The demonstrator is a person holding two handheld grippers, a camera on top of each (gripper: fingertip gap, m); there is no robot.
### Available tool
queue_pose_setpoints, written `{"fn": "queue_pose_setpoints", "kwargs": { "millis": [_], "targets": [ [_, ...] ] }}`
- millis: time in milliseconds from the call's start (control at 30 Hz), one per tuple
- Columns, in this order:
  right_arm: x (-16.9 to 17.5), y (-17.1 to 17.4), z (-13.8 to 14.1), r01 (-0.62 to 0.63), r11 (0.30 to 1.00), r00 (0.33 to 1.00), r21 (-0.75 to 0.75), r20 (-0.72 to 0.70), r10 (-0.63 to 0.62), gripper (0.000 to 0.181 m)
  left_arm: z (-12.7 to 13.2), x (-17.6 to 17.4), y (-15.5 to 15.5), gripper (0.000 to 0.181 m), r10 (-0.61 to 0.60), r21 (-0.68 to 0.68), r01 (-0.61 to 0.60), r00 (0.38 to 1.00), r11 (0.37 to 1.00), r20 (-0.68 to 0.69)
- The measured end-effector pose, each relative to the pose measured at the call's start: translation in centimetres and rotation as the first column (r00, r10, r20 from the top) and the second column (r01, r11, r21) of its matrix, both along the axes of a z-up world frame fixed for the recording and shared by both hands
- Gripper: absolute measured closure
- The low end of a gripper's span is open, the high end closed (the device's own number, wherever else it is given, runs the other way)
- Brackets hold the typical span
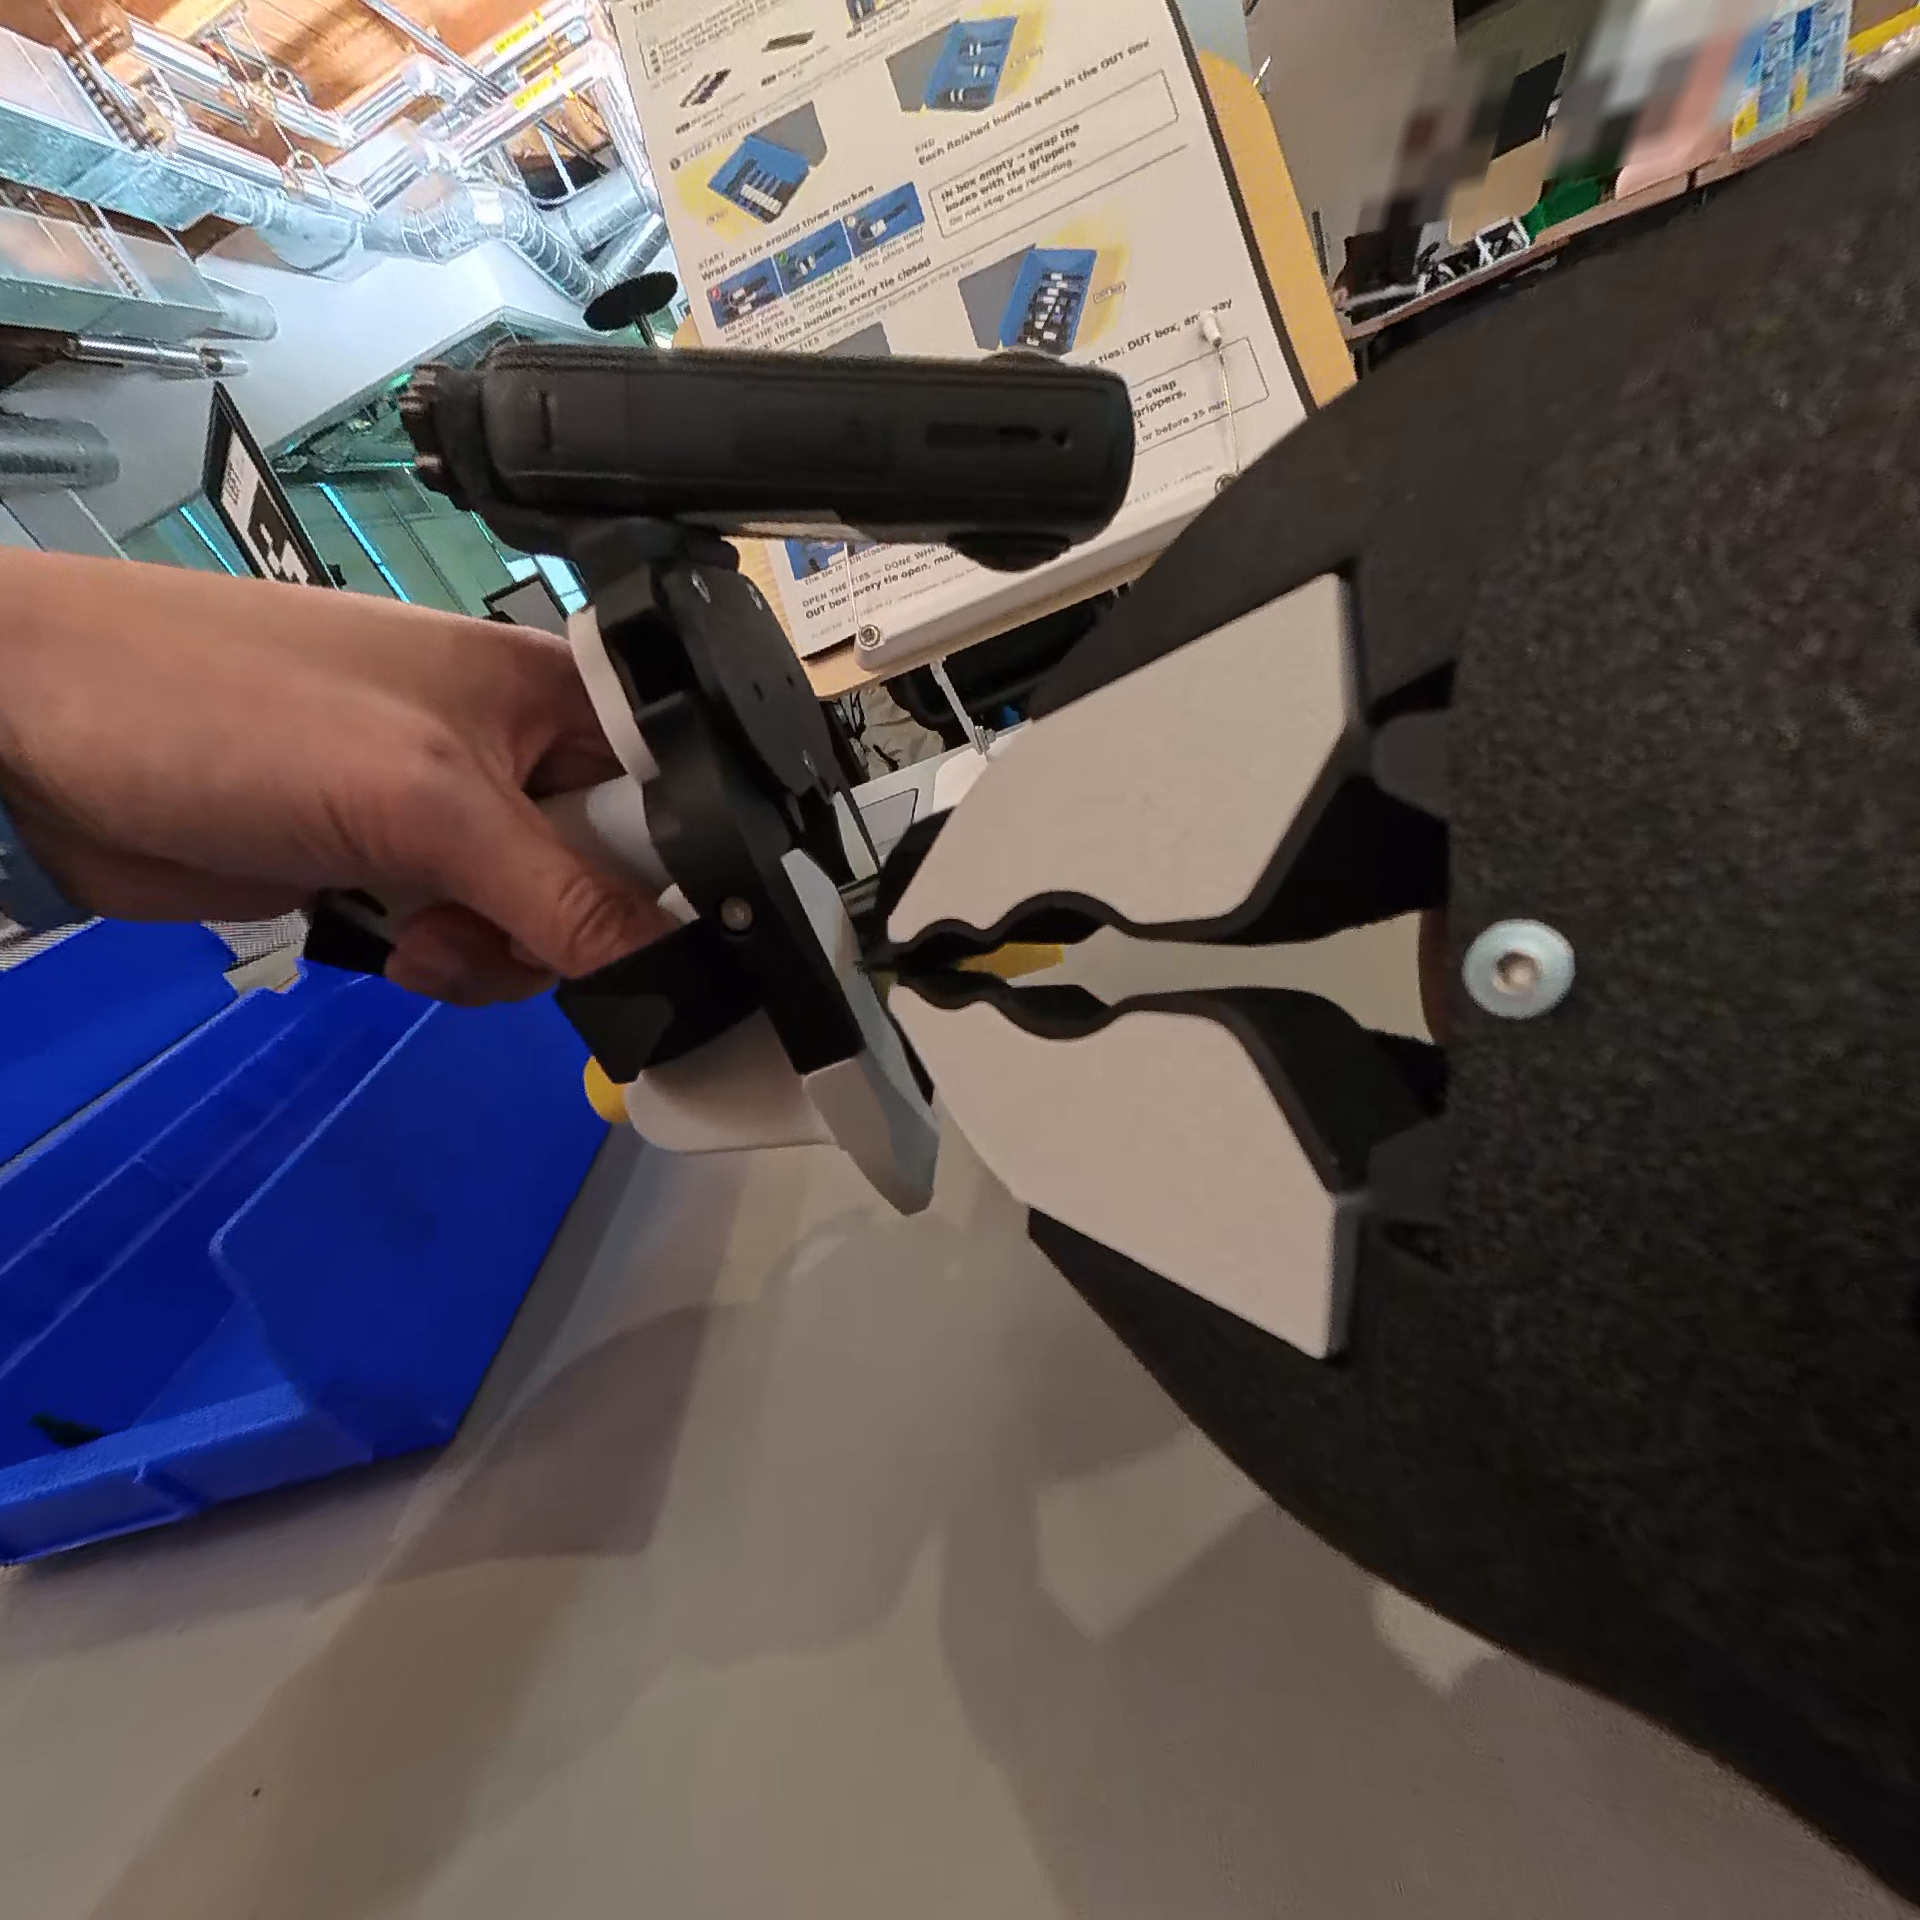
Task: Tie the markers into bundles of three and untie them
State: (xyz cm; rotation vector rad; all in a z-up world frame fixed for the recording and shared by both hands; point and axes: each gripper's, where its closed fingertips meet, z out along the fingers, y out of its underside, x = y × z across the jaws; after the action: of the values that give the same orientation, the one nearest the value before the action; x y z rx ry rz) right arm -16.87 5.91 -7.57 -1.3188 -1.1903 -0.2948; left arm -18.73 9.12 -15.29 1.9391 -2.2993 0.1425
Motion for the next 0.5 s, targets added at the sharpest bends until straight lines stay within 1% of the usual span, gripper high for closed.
{"fn": "queue_pose_setpoints", "kwargs": {
  "millis": [33, 167, 267, 400, 500],
  "targets": [
    [0.0, 0.1, 0.0, 0.001, 1.000, 1.000, 0.002, 0.004, -0.001, 0.180, 0.0, 0.0, 0.0, 0.141, 0.000, -0.002, 0.000, 1.000, 1.000, -0.001],
    [0.3, 0.4, -0.4, 0.002, 1.000, 0.999, 0.027, 0.051, -0.004, 0.180, 0.2, -0.4, -0.1, 0.141, -0.003, -0.002, 0.003, 1.000, 1.000, -0.014],
    [0.4, 0.5, -1.1, -0.007, 0.995, 0.987, 0.102, 0.163, -0.010, 0.180, 0.3, -0.6, -0.1, 0.141, -0.004, -0.005, 0.003, 1.000, 1.000, -0.022],
    [-0.1, 0.1, -1.6, -0.067, 0.977, 0.959, 0.200, 0.284, 0.007, 0.180, 0.3, -0.5, -0.1, 0.141, -0.003, -0.006, 0.003, 1.000, 1.000, -0.020],
    [-0.8, -0.7, -1.8, -0.115, 0.974, 0.955, 0.195, 0.291, 0.055, 0.180, 0.3, -0.3, -0.2, 0.141, -0.001, -0.009, 0.001, 1.000, 1.000, -0.013]
  ]
}}
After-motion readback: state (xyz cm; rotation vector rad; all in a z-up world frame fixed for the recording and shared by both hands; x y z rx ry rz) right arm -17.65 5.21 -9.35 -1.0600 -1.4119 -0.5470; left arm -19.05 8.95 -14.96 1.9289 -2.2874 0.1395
